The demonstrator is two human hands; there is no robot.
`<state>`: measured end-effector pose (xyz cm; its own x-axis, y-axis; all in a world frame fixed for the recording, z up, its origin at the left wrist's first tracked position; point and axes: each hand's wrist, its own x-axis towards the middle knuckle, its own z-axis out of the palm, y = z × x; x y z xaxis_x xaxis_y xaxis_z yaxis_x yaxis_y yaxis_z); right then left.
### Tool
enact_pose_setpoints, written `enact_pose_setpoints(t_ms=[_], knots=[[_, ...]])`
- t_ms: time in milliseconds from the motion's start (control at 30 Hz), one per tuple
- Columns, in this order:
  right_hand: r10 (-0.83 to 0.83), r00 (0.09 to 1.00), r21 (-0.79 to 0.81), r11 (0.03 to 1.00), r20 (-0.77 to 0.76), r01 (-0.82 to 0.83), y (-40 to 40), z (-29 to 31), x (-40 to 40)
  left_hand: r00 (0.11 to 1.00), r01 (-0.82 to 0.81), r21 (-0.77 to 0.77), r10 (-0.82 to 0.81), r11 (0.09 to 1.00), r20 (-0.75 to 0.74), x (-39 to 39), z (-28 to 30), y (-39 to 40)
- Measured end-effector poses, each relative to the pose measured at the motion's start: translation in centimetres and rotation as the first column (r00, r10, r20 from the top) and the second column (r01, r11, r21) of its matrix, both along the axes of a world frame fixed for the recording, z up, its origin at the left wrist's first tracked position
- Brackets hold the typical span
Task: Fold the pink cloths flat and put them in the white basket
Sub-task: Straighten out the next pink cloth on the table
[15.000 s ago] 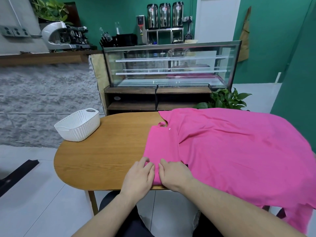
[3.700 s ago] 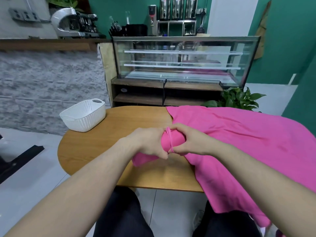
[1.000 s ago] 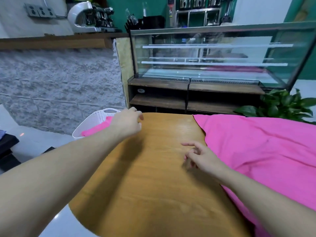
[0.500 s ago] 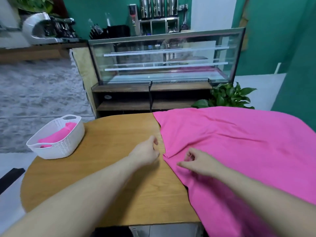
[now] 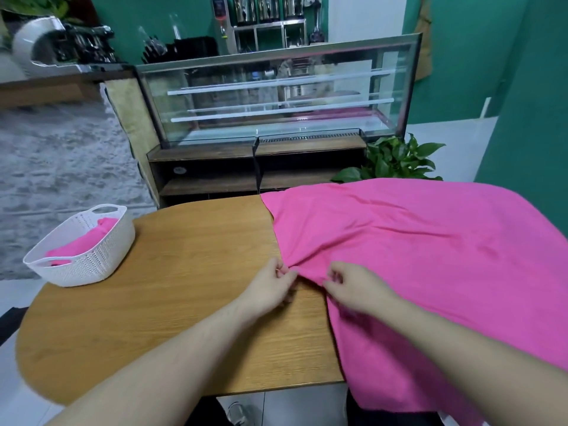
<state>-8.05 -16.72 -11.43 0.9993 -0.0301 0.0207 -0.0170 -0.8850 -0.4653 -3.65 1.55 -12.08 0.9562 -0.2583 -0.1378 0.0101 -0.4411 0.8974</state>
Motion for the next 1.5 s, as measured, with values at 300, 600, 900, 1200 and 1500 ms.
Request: enact_pose_setpoints(t_ms=[300,600,900,1200,1500], knots=[[-0.1,0.976,0.393,0.919,0.195,0.016,0.6,3.1,0.9,0.987,0.131,-0.285,-0.153,0.95,-0.057,-3.6,0.6,-2.4],[-0.13,0.963,0.602,0.797,0.236,-0.04,1.1,6.2,-0.1,0.999,0.05,-0.363,-0.046,0.93,0.021,-5.5,3.3,-4.8],[0.046,0.95,0.374,0.913,0.309,-0.166,-0.8,6.1,-3.2,0.964,-0.206,-0.485,0.26,0.85,0.047,-4.5,5.5,-4.6],[0.254,0.918,-0.42,0.901,0.303,-0.111,-4.8,5.7,-5.4,0.914,-0.298,-0.631,0.405,0.717,0.028,0.7,10.1,-1.2],[0.064,0.964,-0.103,0.994,0.259,-0.038,-4.3,5.7,-3.9,0.868,-0.408,-0.549,0.496,0.73,0.014,3.4,10.4,4.5]])
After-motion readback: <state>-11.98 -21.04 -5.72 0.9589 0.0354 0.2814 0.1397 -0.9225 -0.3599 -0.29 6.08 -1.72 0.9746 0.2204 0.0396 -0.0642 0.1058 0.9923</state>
